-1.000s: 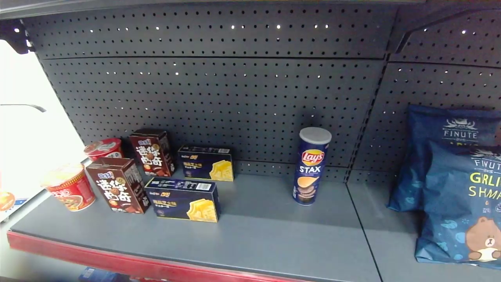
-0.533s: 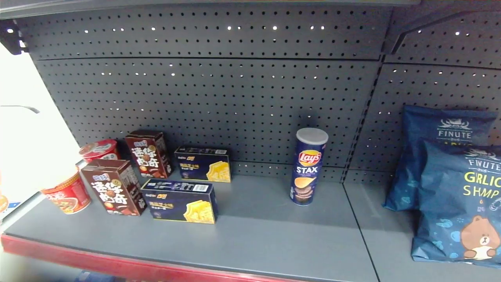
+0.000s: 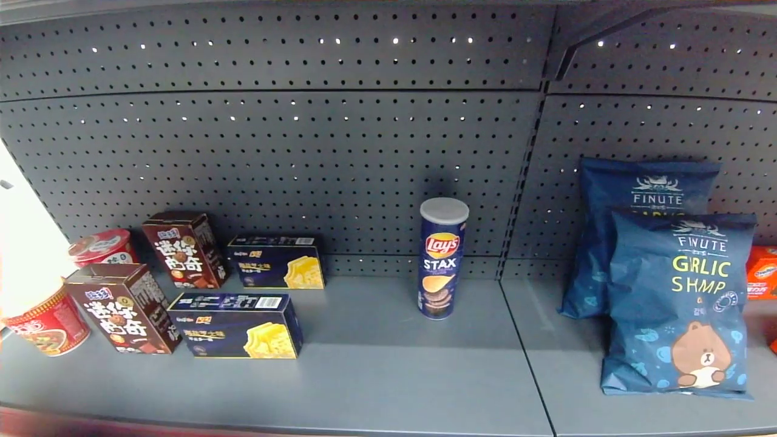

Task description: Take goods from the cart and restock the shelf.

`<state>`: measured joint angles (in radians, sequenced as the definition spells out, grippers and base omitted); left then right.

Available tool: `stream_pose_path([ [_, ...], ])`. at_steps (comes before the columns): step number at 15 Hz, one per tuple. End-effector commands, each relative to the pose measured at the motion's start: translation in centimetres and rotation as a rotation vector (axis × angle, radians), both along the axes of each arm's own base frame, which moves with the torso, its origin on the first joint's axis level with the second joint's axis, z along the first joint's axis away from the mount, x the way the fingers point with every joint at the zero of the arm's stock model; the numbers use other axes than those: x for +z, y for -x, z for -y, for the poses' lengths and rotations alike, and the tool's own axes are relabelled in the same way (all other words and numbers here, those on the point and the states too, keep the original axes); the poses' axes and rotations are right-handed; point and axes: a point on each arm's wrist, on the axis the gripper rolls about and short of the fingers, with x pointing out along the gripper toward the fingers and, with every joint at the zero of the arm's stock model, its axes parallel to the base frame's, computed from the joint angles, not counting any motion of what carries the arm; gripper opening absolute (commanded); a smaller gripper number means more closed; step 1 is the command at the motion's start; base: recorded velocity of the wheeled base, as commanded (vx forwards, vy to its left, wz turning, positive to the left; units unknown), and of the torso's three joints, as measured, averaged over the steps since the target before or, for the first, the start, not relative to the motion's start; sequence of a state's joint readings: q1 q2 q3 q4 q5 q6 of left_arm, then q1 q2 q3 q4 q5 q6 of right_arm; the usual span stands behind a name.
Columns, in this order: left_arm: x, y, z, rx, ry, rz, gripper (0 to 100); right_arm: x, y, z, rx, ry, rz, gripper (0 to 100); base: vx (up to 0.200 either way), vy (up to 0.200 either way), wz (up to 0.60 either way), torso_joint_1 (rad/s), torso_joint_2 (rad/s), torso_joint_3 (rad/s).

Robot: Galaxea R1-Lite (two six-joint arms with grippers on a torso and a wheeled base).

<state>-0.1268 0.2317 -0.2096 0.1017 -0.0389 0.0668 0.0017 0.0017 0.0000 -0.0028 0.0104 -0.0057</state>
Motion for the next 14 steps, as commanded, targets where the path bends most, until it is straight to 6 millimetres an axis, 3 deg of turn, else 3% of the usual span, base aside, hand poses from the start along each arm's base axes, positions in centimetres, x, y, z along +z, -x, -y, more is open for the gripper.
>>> stream_pose_path([
  [1, 0.2, 0.0, 0.0, 0.002, 0.000, 0.004, 0, 0.0, 0.0, 0.0, 0.003, 0.003, -0.001, 100, 0.000, 0.000, 0.00, 0.000, 0.00, 0.000],
  [3, 0.6, 0.0, -0.1, 0.061, -0.008, 0.014, 0, 0.0, 0.0, 0.0, -0.009, 0.020, 0.001, 100, 0.000, 0.000, 0.00, 0.000, 0.00, 0.000],
  [4, 0.6, 0.0, -0.3, 0.110, -0.012, 0.015, 0, 1.0, -0.1, 0.0, 0.048, 0.053, -0.002, 100, 0.000, 0.000, 0.00, 0.000, 0.00, 0.000],
  [5, 1.1, 0.0, -0.3, 0.141, -0.017, 0.025, 0, 6.8, -1.3, -0.3, 0.192, 0.062, 0.015, 100, 0.000, 0.000, 0.00, 0.000, 0.00, 0.000],
  [6, 1.4, 0.1, -0.4, 0.151, -0.023, 0.031, 0, 8.6, -3.2, -0.5, 0.259, 0.045, -0.045, 100, 0.000, 0.000, 0.00, 0.000, 0.00, 0.000],
  [9, 2.2, 0.5, -0.5, 0.188, -0.071, 0.038, 0, 11.0, -4.8, -1.5, 0.626, 0.035, -0.009, 100, 0.000, 0.000, 0.00, 0.000, 0.00, 0.000],
  [10, 2.4, 0.5, -0.5, 0.197, -0.074, 0.036, 0, 12.0, -5.3, -1.8, 0.683, 0.033, -0.016, 100, 0.000, 0.000, 0.00, 0.000, 0.00, 0.000],
  [14, 2.3, 0.4, -0.5, 0.185, -0.076, 0.022, 0, 11.6, -7.7, -3.4, 0.789, 0.039, -0.161, 100, 0.000, 0.000, 0.00, 0.000, 0.00, 0.000],
])
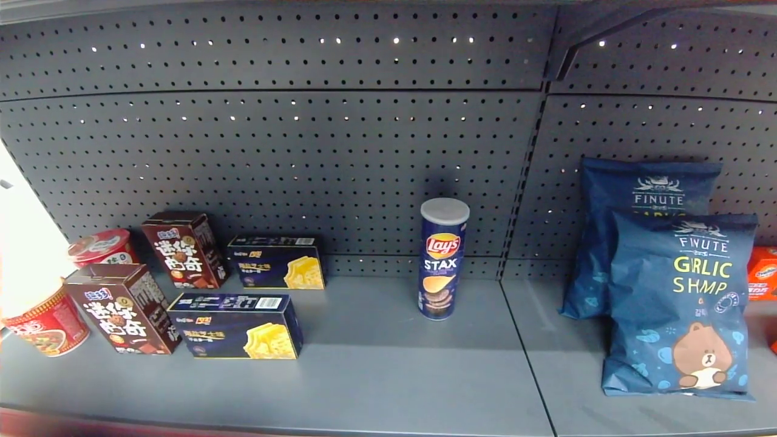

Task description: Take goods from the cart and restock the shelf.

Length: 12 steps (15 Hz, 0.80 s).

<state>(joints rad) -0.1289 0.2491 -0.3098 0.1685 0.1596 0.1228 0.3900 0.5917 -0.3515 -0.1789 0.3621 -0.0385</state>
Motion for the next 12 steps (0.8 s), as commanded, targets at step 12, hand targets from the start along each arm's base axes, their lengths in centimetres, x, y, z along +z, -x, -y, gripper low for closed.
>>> stream_pose_path([
  [12, -0.6, -0.5, 0.1, -0.044, 0.077, -0.047, 0, 0.3, -20.3, -11.2, 0.138, 0.042, -0.086, 100, 0.000, 0.000, 0.00, 0.000, 0.00, 0.000],
])
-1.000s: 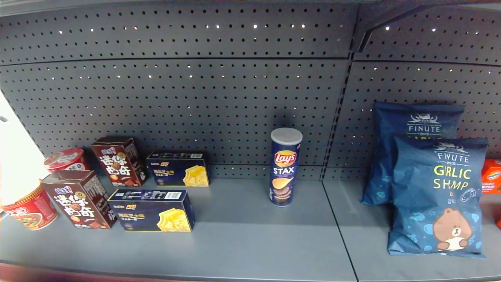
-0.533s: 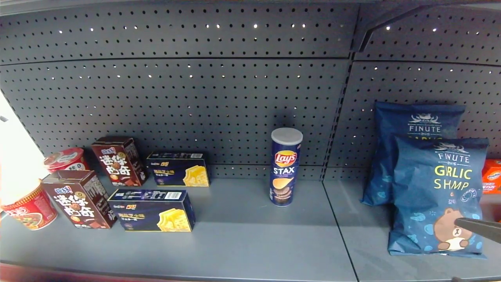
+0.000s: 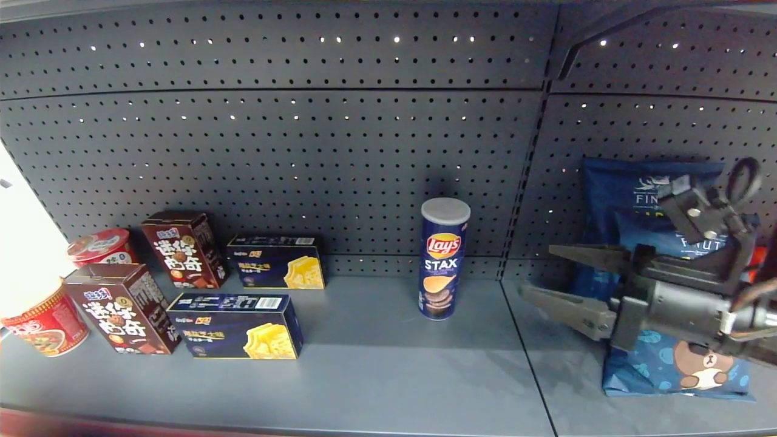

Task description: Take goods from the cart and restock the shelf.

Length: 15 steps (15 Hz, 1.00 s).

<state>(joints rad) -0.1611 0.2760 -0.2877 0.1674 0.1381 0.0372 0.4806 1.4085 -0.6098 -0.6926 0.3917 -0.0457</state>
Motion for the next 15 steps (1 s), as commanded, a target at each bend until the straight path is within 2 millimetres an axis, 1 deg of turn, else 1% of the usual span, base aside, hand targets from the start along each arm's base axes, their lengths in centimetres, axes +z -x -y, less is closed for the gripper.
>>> stream_pose_path([
  [1, 0.0, 0.0, 0.0, -0.006, 0.010, 0.002, 0, -1.8, -4.7, -2.6, 0.040, 0.023, -0.052, 100, 0.000, 0.000, 0.00, 0.000, 0.00, 0.000],
  [3, 0.1, 0.0, 0.0, -0.008, 0.018, 0.005, 0, -2.7, -6.4, -3.4, 0.050, 0.066, -0.036, 100, 0.000, 0.000, 0.00, 0.000, 0.00, 0.000],
  [5, 0.1, 0.0, 0.0, -0.010, 0.018, 0.003, 0, -3.8, -7.7, -3.6, 0.064, 0.097, -0.025, 100, 0.000, 0.000, 0.00, 0.000, 0.00, 0.000],
  [7, 0.1, 0.0, 0.0, -0.013, 0.019, 0.003, 0, -4.2, -9.1, -3.3, 0.075, 0.078, 0.004, 100, 0.000, 0.000, 0.00, 0.000, 0.00, 0.000],
  [10, 0.1, 0.0, -0.1, -0.029, 0.024, 0.005, 0, -4.8, -11.1, -2.6, 0.083, 0.068, 0.004, 100, 0.000, 0.000, 0.00, 0.000, 0.00, 0.000],
  [15, 0.1, 0.0, -0.1, -0.029, 0.033, 0.003, 0, -6.0, -13.1, -2.2, 0.114, 0.051, 0.011, 100, 0.000, 0.000, 0.00, 0.000, 0.00, 0.000],
])
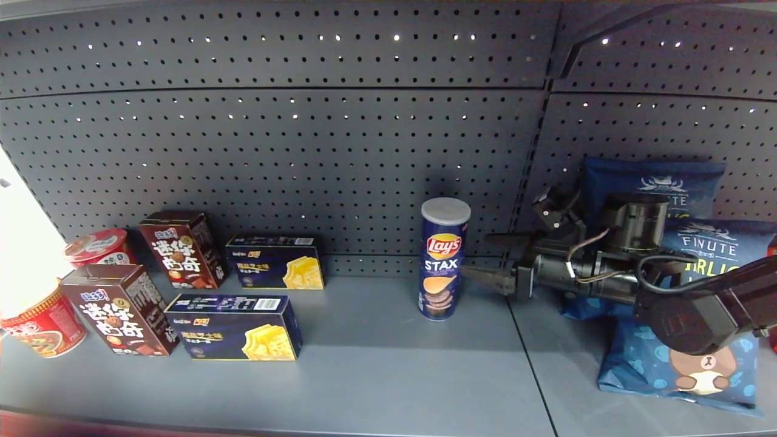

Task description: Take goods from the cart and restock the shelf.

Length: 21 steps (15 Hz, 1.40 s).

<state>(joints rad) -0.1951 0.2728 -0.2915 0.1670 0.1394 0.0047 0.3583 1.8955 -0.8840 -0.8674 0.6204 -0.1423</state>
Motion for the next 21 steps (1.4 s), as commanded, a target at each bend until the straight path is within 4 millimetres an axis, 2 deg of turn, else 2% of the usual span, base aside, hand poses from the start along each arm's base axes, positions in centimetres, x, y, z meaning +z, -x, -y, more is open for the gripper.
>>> stream_pose_path([
  [1, -0.1, -0.1, 0.0, -0.001, -0.001, -0.007, 0, -1.3, -0.8, -0.2, 0.001, 0.005, -0.021, 100, 0.000, 0.000, 0.00, 0.000, 0.00, 0.000],
  [8, -0.5, 0.0, 0.0, -0.001, -0.001, -0.013, 0, -2.2, -1.4, -1.2, 0.022, 0.009, -0.037, 100, 0.000, 0.000, 0.00, 0.000, 0.00, 0.000],
  [16, -0.5, 0.0, 0.0, 0.003, 0.011, -0.012, 0, -4.1, -4.2, -2.8, 0.035, 0.009, -0.047, 100, 0.000, 0.000, 0.00, 0.000, 0.00, 0.000],
  [21, -0.7, 0.0, 0.0, 0.004, 0.009, -0.021, 0, -4.8, -5.9, -4.9, 0.060, -0.021, -0.056, 100, 0.000, 0.000, 0.00, 0.000, 0.00, 0.000],
])
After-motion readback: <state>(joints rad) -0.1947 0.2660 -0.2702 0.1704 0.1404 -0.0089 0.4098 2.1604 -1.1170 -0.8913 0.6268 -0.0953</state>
